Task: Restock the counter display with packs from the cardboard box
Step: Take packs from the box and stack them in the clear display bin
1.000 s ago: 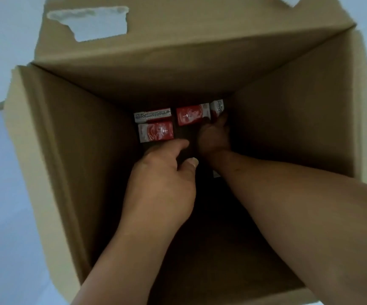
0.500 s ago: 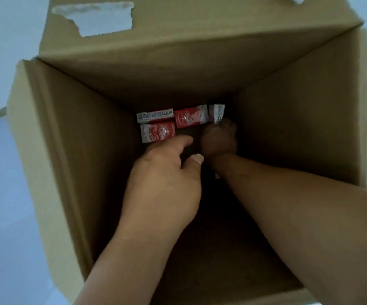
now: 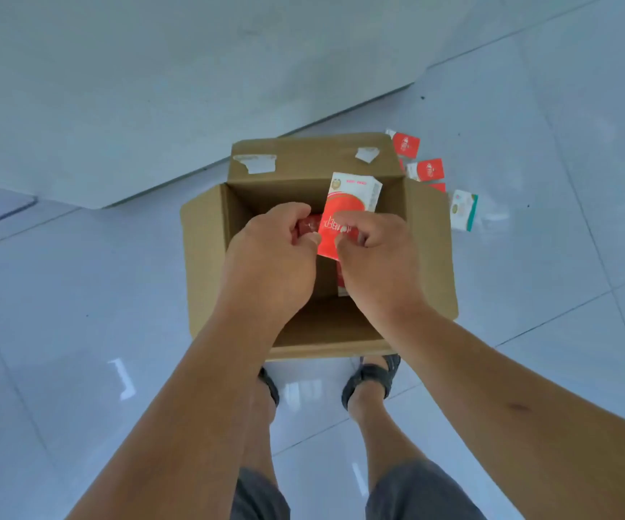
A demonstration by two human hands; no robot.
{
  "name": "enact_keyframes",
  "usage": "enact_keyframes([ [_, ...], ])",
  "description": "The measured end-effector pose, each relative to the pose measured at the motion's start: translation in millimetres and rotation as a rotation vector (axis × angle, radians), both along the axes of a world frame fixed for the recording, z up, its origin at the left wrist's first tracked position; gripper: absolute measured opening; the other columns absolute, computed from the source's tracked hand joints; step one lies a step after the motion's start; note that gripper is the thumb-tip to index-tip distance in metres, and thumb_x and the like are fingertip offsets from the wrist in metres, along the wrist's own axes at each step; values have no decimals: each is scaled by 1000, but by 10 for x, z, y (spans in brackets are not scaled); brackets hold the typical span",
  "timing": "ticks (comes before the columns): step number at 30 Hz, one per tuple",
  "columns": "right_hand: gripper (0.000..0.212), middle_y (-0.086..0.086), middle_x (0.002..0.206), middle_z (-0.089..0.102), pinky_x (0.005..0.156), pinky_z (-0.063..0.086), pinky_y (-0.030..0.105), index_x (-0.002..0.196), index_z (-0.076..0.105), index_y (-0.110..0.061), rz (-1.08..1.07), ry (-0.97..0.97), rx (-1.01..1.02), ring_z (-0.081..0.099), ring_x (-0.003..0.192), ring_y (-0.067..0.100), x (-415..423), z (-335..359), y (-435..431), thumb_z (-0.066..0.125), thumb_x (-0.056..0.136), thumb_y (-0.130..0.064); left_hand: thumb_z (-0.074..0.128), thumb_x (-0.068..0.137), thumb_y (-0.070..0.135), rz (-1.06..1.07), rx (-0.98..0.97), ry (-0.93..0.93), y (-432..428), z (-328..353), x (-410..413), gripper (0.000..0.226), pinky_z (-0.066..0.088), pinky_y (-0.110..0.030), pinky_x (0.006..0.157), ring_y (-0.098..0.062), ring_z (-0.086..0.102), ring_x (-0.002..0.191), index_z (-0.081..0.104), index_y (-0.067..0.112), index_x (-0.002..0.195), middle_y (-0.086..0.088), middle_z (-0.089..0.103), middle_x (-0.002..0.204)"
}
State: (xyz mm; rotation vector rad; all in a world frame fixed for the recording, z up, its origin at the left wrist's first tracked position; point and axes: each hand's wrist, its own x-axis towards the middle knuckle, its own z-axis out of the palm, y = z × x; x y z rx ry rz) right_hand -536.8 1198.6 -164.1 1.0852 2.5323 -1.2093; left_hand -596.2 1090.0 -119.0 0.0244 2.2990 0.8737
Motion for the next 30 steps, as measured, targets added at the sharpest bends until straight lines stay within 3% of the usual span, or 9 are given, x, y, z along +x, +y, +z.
enact_keyframes([
  [2, 38, -1, 88, 66, 67, 60, 39, 124, 64, -34, -60, 57, -112, 65, 78, 20, 11, 524, -33, 60, 91, -15, 56, 95, 28, 64, 53, -29, -28, 328, -10, 37, 43, -27, 93, -9, 58, 110, 56, 33, 132, 13, 62, 124],
  [5, 68, -7, 94, 67, 59, 61, 32, 143, 41, -42, -162, 134, -360, 70, 81, 17, 37, 1312, -93, 70, 88, -14, 59, 91, 29, 107, 181, -75, -52, 863, 21, 36, 47, -29, 92, -9, 62, 104, 61, 40, 125, 14, 68, 114],
  [8, 77, -5, 113, 66, 55, 59, 27, 141, 33, -41, -227, 212, -553, 71, 91, 18, 46, 1912, -121, 74, 84, -8, 61, 78, 33, 210, 343, -156, -94, 1430, 5, 33, 57, -45, 86, -16, 70, 93, 68, 46, 107, 11, 74, 97],
  [10, 68, -7, 108, 67, 58, 60, 30, 131, 40, -41, -255, 256, -618, 72, 90, 18, 71, 2320, -106, 74, 83, -7, 63, 81, 27, 225, 415, -149, -155, 1872, -40, 26, 58, -48, 82, -21, 72, 89, 73, 41, 101, 4, 75, 96],
  [13, 51, -10, 100, 69, 64, 62, 36, 108, 46, -47, -200, 327, -492, 73, 84, 11, 66, 2985, -38, 78, 80, -20, 60, 94, 13, 180, 484, -98, -241, 2609, -120, 22, 59, -49, 80, -20, 73, 87, 73, 27, 106, -2, 75, 95],
  [19, 29, 5, 98, 70, 56, 54, 28, 103, 60, -30, -188, 476, -489, 70, 79, 19, -41, 4148, 28, 76, 84, -15, 57, 96, 12, 95, 529, 6, -327, 3970, -255, 21, 59, -46, 81, -15, 70, 78, 74, 24, 93, 0, 76, 86],
  [23, 12, 15, 80, 70, 57, 58, 38, 100, 64, -15, -167, 602, -524, 67, 64, 23, -137, 4902, -35, 67, 91, -8, 58, 96, 17, 81, 583, 76, -400, 4698, -375, 16, 59, -45, 81, -17, 71, 80, 73, 20, 92, -6, 76, 86],
  [27, 14, -5, 92, 74, 69, 60, 32, 102, 64, -28, -28, 621, -322, 71, 82, 10, -278, 5458, -66, 67, 92, -19, 61, 95, 27, 75, 575, 132, -507, 5219, -555, 14, 61, -33, 74, -15, 73, 82, 73, 24, 88, 1, 76, 84],
  [30, 28, -18, 111, 67, 81, 55, 20, 114, 62, -33, 233, 629, 19, 62, 105, 1, -397, 5789, -4, 72, 88, -29, 63, 93, 33, 39, 565, 193, -583, 5508, -727, 13, 60, -39, 79, -12, 73, 81, 74, 28, 88, 7, 76, 86],
])
